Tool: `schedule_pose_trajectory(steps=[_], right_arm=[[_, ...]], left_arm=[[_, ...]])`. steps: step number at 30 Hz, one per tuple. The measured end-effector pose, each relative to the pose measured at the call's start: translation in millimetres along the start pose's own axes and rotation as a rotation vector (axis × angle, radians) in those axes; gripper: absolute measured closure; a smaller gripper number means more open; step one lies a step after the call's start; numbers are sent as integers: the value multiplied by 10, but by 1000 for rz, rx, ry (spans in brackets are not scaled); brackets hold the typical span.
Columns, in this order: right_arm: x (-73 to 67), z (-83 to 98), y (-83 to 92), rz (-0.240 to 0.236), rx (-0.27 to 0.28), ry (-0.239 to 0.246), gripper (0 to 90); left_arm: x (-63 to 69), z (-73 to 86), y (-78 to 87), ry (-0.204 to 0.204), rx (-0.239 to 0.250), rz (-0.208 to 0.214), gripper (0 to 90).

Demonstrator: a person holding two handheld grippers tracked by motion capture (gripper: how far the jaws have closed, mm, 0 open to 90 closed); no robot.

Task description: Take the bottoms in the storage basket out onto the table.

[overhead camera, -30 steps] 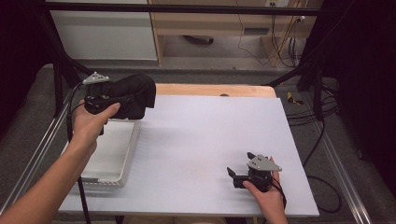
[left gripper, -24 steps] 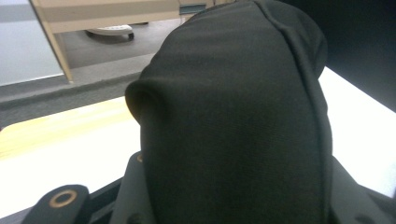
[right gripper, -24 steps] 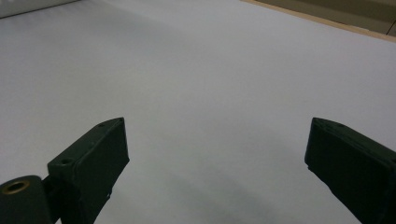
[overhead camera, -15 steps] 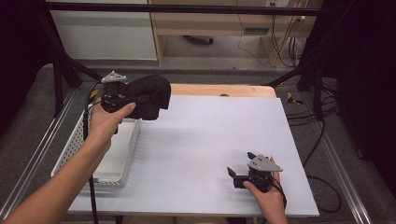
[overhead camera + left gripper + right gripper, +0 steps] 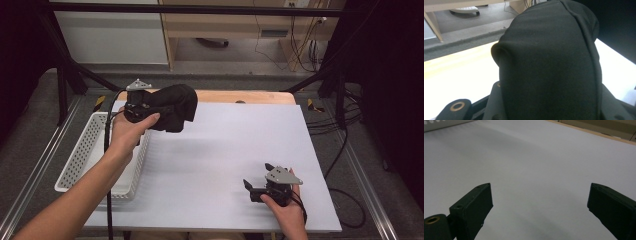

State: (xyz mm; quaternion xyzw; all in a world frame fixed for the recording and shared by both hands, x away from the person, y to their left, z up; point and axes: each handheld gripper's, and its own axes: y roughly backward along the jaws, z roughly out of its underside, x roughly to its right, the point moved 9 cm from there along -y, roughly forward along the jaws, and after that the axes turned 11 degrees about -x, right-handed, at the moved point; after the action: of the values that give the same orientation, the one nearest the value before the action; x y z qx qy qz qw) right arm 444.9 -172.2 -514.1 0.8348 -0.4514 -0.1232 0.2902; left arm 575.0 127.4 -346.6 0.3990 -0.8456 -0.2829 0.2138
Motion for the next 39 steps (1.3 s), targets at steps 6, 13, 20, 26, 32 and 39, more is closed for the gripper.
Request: schedule_pose_trajectory(steps=[6,13,20,26,32,39], right_arm=[[19,19,-9,4,-8,-5,65],[34,25,-24,10,-14,-12,66],[35,39,-50,12,-25,-7,65],[49,41,-45,9,-22,-13,65],[20,32,-28,11,-20,-12,65],[37,39,-27,11,-18,-14,65]], left_arm=[[31,12,-55,-15,-12,0,579],[-14,82,-151,29,-28,7,579],[21,16,-204,45,-16,20,578],[89,4,-287,35,-35,9,576],[206,7,-284,-2,-42,1,576],[283,-38,-429,-4,-46,18,575]])
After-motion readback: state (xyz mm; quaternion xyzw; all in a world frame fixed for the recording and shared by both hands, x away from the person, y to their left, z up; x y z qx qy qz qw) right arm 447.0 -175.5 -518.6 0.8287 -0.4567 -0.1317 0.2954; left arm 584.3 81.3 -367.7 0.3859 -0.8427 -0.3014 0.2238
